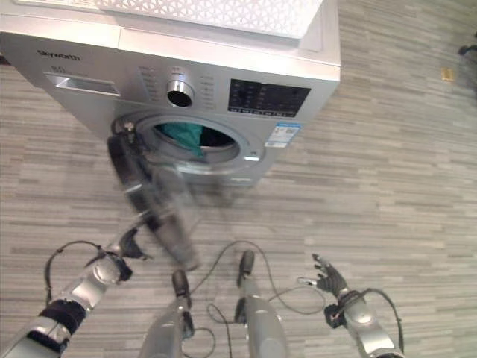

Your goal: Grab the laundry basket,head to the washer,open it,put in the laundry and shut it.

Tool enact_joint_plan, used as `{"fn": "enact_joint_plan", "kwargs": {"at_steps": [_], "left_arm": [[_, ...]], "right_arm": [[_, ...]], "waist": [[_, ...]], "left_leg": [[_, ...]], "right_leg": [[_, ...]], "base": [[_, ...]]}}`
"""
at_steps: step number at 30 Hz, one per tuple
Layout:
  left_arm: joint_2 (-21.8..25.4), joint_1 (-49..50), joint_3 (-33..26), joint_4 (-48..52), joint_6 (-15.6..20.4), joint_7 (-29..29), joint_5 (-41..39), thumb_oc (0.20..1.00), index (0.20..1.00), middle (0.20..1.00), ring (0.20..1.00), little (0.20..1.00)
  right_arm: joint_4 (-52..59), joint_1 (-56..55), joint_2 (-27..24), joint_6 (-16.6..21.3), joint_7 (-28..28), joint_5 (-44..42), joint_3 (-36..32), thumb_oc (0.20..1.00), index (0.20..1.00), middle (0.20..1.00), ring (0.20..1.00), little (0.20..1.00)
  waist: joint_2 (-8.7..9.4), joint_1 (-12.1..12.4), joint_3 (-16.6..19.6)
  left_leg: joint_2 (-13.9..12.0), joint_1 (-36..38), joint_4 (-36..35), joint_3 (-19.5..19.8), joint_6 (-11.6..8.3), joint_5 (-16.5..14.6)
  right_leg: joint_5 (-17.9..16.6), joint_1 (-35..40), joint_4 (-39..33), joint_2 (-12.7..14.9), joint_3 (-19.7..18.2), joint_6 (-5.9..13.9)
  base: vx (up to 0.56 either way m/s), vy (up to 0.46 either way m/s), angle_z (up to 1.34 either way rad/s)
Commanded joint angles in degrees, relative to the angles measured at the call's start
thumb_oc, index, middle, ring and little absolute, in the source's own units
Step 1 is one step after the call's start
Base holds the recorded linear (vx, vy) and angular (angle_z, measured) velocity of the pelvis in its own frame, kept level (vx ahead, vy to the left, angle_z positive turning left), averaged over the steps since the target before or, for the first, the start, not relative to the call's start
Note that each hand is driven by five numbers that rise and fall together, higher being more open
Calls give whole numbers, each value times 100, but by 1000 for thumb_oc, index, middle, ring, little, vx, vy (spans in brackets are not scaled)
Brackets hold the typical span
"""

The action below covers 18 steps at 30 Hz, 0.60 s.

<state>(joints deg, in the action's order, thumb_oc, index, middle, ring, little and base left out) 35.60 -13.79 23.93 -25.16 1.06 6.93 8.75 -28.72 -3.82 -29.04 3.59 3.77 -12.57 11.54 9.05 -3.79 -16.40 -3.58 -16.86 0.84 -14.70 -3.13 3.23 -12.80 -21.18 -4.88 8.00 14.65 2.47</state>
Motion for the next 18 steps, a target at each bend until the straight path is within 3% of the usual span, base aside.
{"fn": "enact_joint_plan", "kwargs": {"at_steps": [1,6,10,16,18], "left_arm": [[-134,-1049,-109,-735,532,172,-197,1000,1000,1000,1000,1000],[-330,-1808,95,-519,590,422,-157,1000,1000,1000,1000,1000],[-314,-1810,128,-31,715,373,-275,1000,1000,1000,1000,1000],[-571,-996,-163,905,1291,256,-1277,1000,1000,1000,1000,1000],[-644,-428,-363,1050,1526,38,-1947,1000,1000,1000,1000,1000]], "right_arm": [[31,-63,-240,0,-57,160,-101,1000,1000,1000,1000,1000],[-188,34,-88,87,-163,144,-70,1000,1000,1000,1000,1000],[-227,38,-7,118,-191,131,-77,1000,1000,1000,1000,1000],[-373,-20,214,238,-173,-33,-106,1000,1000,1000,1000,1000],[-475,-67,308,300,-181,-80,-145,1000,1000,1000,1000,1000]], "waist": [[-277,-114,28],[-382,-186,58],[-433,-196,81],[-506,-176,182],[-543,-151,258]], "left_leg": [[-221,-100,-90,453,117,-239],[-168,-58,-346,418,106,-104],[-160,-13,-391,368,112,-118],[-150,132,-316,315,125,-194],[-141,229,-342,302,120,-202]], "right_leg": [[1012,510,596,282,-192,718],[974,453,520,287,-178,733],[972,453,501,302,-181,731],[992,584,483,319,-220,689],[1008,682,471,324,-221,678]], "base": [[0,0,0],[-4,-1,-1],[0,1,-7],[16,-10,-17],[35,-23,-11]]}}
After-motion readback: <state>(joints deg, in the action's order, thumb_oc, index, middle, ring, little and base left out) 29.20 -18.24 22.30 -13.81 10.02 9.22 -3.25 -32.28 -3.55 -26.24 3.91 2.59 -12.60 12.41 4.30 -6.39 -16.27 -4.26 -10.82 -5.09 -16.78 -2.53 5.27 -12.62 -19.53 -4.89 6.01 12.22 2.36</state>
